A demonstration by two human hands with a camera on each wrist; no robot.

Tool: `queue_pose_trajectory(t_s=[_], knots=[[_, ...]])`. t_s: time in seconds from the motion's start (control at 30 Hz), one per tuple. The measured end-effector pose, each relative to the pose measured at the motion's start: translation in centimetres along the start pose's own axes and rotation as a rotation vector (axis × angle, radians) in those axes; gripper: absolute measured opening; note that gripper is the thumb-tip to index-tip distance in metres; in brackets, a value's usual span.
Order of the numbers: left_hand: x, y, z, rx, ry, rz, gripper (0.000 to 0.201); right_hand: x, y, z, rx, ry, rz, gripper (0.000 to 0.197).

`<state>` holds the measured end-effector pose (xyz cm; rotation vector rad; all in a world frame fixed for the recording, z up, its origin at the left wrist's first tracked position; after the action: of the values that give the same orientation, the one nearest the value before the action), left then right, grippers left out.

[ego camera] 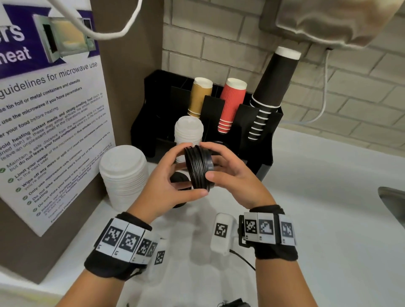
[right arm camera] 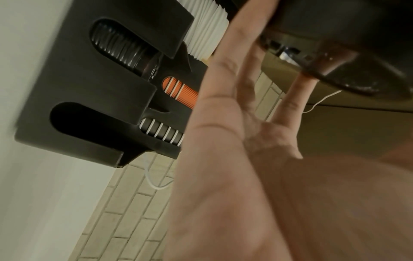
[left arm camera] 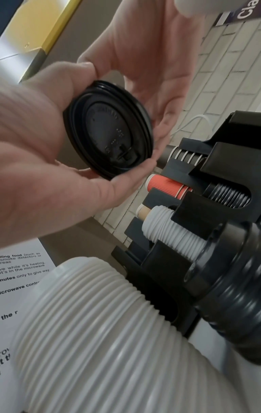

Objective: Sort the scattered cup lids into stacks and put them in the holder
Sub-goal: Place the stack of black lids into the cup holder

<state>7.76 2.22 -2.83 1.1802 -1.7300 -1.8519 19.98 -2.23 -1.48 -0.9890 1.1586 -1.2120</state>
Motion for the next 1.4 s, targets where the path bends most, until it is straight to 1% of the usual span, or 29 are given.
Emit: queue_pose_trajectory(t_s=[0.07, 0.2, 0.3, 0.37, 0.5, 0.63, 0.77, 0.8, 0.87, 0.93, 0.97, 1.0, 1.03, 1.17, 1.27, 1.4], knots=[[-0.1, -0.2, 0.0, 0.005, -0.004, 0.018, 0.095, 0.1, 0.1, 0.0, -0.001, 0.008, -0.005, 0.055], [-0.2, -0.7, -0.1, 0.011, -0.072, 0.083, 0.103, 0.3, 0.4, -0.3, -0.015, -0.012, -0.022, 0.055], [-0.2, -0.8, 0.0, -0.023, -0.065, 0.1, 0.108, 0.4, 0.5, -0.4, -0.011, -0.014, -0.036, 0.057], [-0.2, -0.8, 0.1, -0.046, -0.051, 0.097, 0.111, 0.3, 0.4, -0.3, 0.01, -0.023, -0.04, 0.06], [-0.3, -0.8, -0.1, -0.061, -0.041, 0.074, 0.111, 0.0, -0.3, -0.1, 0.15, 0.015, 0.008, 0.069], [-0.4, -1.1, -0.2, -0.053, -0.035, 0.057, 0.109, -0.2, -0.4, -0.2, 0.171, 0.049, 0.043, 0.068], [-0.5, -1.6, 0.2, -0.062, -0.036, 0.058, 0.107, -0.9, -0.6, 0.1, 0.205, 0.042, 0.065, 0.067], [-0.5, -1.7, 0.5, -0.057, -0.021, 0.067, 0.104, -1.4, -0.9, 0.7, 0.218, 0.056, 0.075, 0.068], [-0.5, -1.7, 1.5, -0.045, 0.049, 0.068, 0.088, -2.8, -1.8, 3.1, 0.277, 0.149, 0.109, 0.07], [-0.4, -1.2, 2.4, -0.079, 0.112, 0.037, 0.067, -4.6, -2.7, 6.2, 0.434, 0.268, 0.129, 0.071], [-0.4, -0.8, 2.8, -0.099, 0.131, 0.023, 0.059, -5.6, -2.8, 7.5, 0.526, 0.294, 0.113, 0.071], [-0.3, -0.6, 3.1, -0.114, 0.143, 0.014, 0.053, -6.7, -2.5, 8.5, 0.614, 0.284, 0.072, 0.071], [-0.3, -0.4, 3.3, -0.123, 0.152, 0.01, 0.049, -7.8, -1.9, 9.2, 0.699, 0.244, 0.016, 0.071], [-0.2, 0.1, 4.0, -0.152, 0.176, 0.002, 0.04, -11.1, 1.6, 9.9, 1.042, 0.04, -0.203, 0.076], [-0.1, 0.2, 4.5, -0.167, 0.197, -0.002, 0.038, -12.2, 3.1, 9.1, 1.166, -0.065, -0.253, 0.078], [0.0, 0.3, 4.7, -0.177, 0.209, 0.002, 0.038, -12.6, 3.8, 8.4, 1.225, -0.11, -0.259, 0.078]])
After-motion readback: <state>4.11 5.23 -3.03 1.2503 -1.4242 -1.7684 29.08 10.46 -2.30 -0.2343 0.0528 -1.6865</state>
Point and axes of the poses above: each hand's wrist, its own x-axis away from the middle knuckle, its own z-axis out of the back of the hand, y = z × x, the point moved 9 cm from there along -x, towards the middle knuckle, and after that the axes turned 4 degrees about x, right-handed, at the moved point
